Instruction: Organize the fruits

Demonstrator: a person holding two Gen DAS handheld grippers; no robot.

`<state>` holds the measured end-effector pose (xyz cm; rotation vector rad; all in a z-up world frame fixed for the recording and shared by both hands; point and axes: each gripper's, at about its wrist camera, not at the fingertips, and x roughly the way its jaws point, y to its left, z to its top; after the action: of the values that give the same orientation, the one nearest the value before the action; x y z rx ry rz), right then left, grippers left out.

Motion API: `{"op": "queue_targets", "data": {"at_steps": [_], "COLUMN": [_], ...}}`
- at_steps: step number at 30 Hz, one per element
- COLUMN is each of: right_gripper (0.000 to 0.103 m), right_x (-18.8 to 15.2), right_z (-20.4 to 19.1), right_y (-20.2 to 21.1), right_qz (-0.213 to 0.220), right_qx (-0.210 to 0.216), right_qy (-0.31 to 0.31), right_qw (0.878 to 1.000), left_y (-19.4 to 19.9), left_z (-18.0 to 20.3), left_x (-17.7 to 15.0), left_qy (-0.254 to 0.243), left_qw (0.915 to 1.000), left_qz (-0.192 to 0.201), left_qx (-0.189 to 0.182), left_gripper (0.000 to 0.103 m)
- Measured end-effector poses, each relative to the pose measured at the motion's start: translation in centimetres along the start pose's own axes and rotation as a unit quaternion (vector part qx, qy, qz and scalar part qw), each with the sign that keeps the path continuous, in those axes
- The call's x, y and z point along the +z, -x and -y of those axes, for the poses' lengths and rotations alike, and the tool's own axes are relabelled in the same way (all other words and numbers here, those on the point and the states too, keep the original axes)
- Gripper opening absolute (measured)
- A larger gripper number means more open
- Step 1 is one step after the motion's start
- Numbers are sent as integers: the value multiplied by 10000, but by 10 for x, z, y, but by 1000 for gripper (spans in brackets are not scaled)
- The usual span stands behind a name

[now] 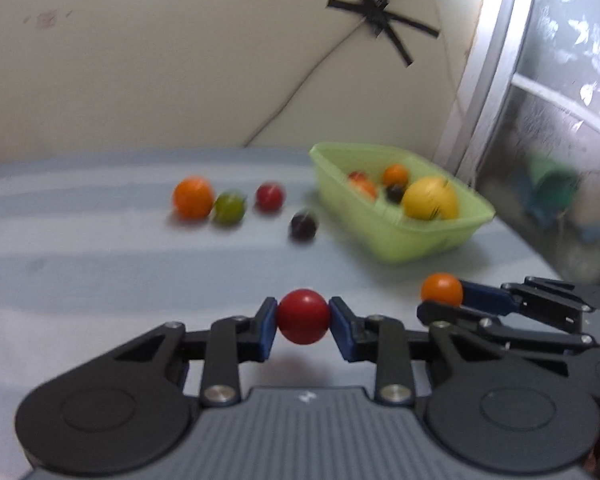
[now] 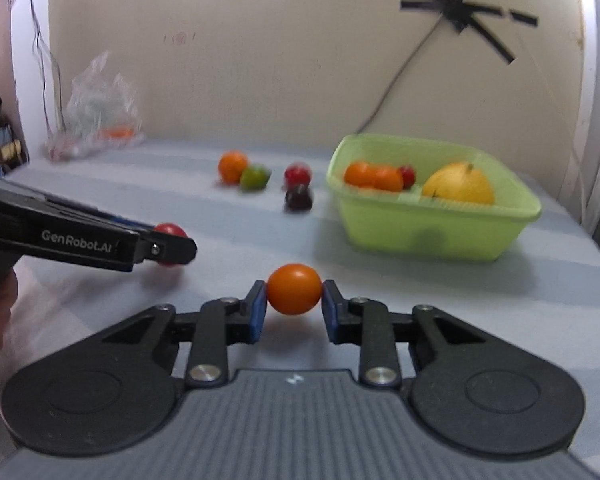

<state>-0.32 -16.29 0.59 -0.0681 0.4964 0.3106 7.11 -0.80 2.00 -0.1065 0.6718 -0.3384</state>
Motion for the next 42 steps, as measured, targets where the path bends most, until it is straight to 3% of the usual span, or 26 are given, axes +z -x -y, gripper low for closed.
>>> {"op": "queue_targets", "data": {"at_steps": [6,10,15,16,17,19,23,27,32,34,37,42], "right_gripper": [32,32,34,40,44,44,44,42,31,31,31,32], "right_x": [36,45,43,44,42,41,45,50,58,62,73,79], "right_z": [33,49,50,53,53,53,55,40,4,-6,-15,-35], "right_y": [-5,-22,-39,-43,-44,-39,-21,-7,-30,-46,-77,-124], "right_qz": [679,710,663,663,688,787,1077,1230,785,606,256,-244], "right_qx": [-453,-720,-925,-981,-1037,-1106,-1080,-528,127,172,242,234], "right_qy": [-128,-36,257,273,280,248,46,-139,29,92,70,227], "right_qw": [9966,9949,9932,9926,9918,9904,9883,9909,9968,9980,9994,9992], "left_y": [-37,-83,-132,-136,-137,-126,-81,-45,-36,-43,-62,-93], "left_z": [16,24,36,36,35,24,-17,-70,-118,-128,-135,-133], "left_x": [67,102,109,109,110,112,121,114,90,82,81,84], "left_qy": [-44,74,73,100,157,267,525,800,1178,1361,1530,1489], "left_qw": [9974,9922,9891,9888,9880,9878,9910,9941,9926,9905,9878,9877], "left_qz": [166,-166,-646,-701,-724,-578,96,470,257,103,-104,-378], "left_qx": [-703,-1236,-1324,-1316,-1354,-1424,-1231,-567,-149,-168,-259,-288], "left_gripper": [29,29,32,32,32,34,42,43,43,43,58,62]}}
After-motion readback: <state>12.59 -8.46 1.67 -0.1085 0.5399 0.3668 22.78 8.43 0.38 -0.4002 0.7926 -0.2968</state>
